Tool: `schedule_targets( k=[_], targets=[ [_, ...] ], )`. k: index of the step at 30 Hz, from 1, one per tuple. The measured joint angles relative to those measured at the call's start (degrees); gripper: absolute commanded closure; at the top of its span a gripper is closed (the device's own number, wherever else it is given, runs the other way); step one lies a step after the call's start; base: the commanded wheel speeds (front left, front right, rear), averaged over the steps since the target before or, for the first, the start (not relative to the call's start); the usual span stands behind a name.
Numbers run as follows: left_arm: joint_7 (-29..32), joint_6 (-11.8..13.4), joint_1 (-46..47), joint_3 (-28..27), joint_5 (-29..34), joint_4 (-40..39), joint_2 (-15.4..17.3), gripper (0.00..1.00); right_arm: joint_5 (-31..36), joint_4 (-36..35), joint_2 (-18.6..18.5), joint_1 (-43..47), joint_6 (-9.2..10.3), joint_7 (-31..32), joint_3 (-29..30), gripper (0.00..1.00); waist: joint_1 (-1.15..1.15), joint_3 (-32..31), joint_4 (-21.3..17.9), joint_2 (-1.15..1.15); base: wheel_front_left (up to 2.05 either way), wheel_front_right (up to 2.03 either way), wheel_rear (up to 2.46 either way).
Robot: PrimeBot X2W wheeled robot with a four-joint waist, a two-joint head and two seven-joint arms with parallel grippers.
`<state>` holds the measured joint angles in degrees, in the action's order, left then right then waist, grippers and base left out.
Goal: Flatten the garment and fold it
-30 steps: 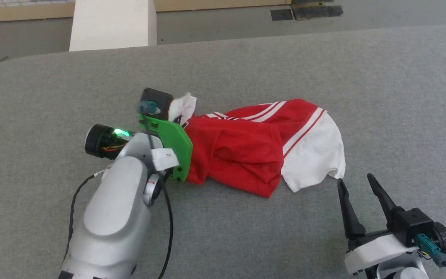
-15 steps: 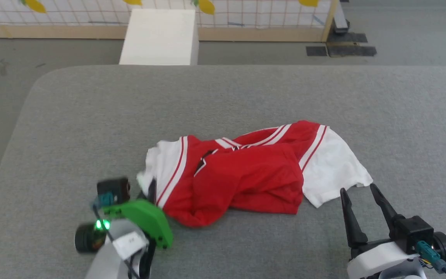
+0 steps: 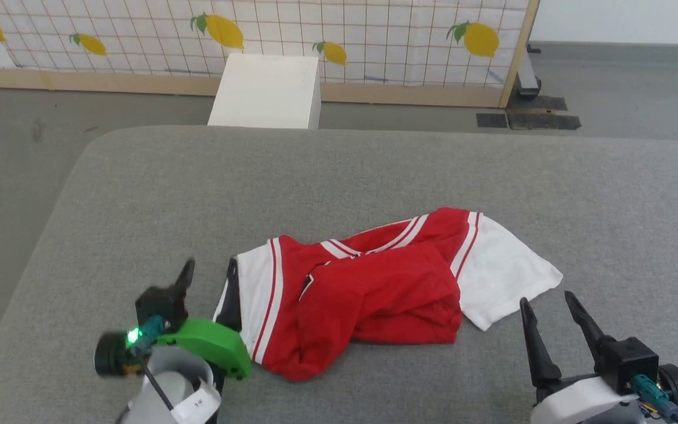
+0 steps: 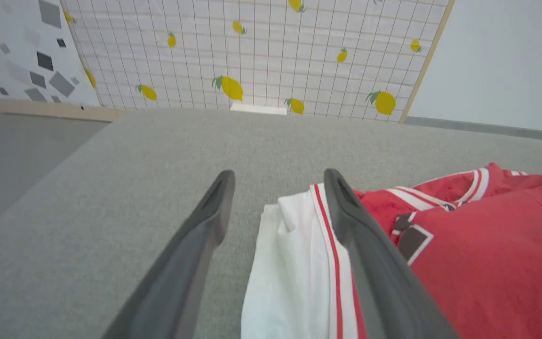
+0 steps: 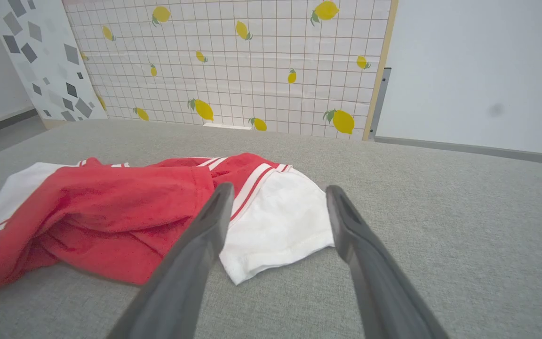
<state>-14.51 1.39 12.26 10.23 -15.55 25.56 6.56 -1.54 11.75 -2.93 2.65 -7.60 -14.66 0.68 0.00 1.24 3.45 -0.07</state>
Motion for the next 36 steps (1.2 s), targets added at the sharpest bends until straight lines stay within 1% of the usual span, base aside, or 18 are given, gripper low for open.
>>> schedule_targets(
  k=[4, 6, 8, 11, 15, 18, 19, 21, 25, 27, 30, 36],
  targets=[
    [-0.24, -1.88, -0.84, 0.87, 5.53, -11.48, 1.54, 0.0, 0.0, -0.07, 0.01, 0.51, 0.0, 0.0, 0.11, 0.0, 0.0, -0.77, -0.13, 0.0, 0.0, 0.0, 0.0],
    [-0.27, -2.37, -2.53, 1.29, 7.53, -14.83, 1.76, 0.0, 0.0, -0.08, 0.01, 0.79, 0.0, 0.02, 0.01, 0.0, 0.0, -0.93, -0.15, 0.0, 0.0, 0.0, 0.0],
    [-0.27, -2.8, -4.8, 1.64, 9.05, -17.05, 2.07, 0.0, 0.0, -0.1, 0.0, 0.9, 0.0, 0.55, -0.38, 0.0, 0.0, -0.97, -0.09, 0.0, 0.0, 0.0, 0.0],
    [-0.27, -2.93, -7.89, 1.71, 10.16, -17.82, 2.11, 0.0, -0.02, -0.55, -0.08, 0.88, 0.0, 2.93, -1.33, 0.0, 0.0, -0.73, 0.13, 0.0, 0.0, 0.0, 0.0],
    [-0.27, -2.93, -9.87, 1.52, 10.47, -18.64, 1.43, 0.0, -2.61, -1.59, -2.91, -0.3, 0.01, 10.48, -5.39, 0.0, 0.0, 0.23, 0.7, 0.0, 0.0, 0.0, 0.0],
    [-0.27, -3.13, -10.09, 1.55, 10.48, -18.62, 0.56, 0.0, -6.2, -1.94, -6.51, -3.38, 0.01, 19.28, -8.31, 0.0, 0.0, 1.16, 1.37, 0.0, 0.0, 0.0, 0.0],
    [-0.27, -3.21, -10.07, 1.58, 10.49, -18.61, 0.33, 0.0, -7.21, -1.74, -8.05, -5.08, 0.0, 23.36, -8.95, 0.0, 0.0, 1.62, 1.69, 0.0, 0.0, 0.0, 0.0],
    [-0.27, -3.39, -10.04, 1.58, 10.55, -18.6, 0.01, 0.0, -8.03, -0.91, -10.58, -7.84, 0.0, 29.67, -9.95, 0.0, 0.0, 2.35, 2.25, 0.0, 0.0, 0.0, 0.0],
    [-0.27, -3.8, -9.71, 1.44, 10.57, -18.3, -0.8, 0.0, -11.17, 0.89, -14.29, -12.95, 0.01, 41.35, -13.71, 0.0, 0.0, 3.94, 3.65, 0.0, 0.0, 0.0, 0.0],
    [-0.27, -3.86, -9.23, 1.27, 10.57, -18.13, -1.1, 0.0, -12.4, 1.35, -15.79, -15.01, 0.0, 45.06, -16.35, 0.0, 0.0, 4.76, 4.37, 0.0, 0.0, 0.0, 0.0],
    [-0.27, -3.9, -8.38, 1.16, 10.58, -18.03, -1.45, 0.0, -13.22, 2.54, -17.95, -17.55, 0.01, 48.93, -19.9, 0.0, 0.0, 5.97, 5.58, 0.0, 0.0, 0.0, 0.0],
    [-0.27, -3.9, -7.26, 0.91, 10.59, -17.74, -2.36, 0.0, -15.03, 5.47, -21.18, -20.5, 0.01, 51.59, -25.03, 0.0, 0.0, 8.45, 7.77, 0.0, 0.0, 0.0, 0.0]
  ],
)
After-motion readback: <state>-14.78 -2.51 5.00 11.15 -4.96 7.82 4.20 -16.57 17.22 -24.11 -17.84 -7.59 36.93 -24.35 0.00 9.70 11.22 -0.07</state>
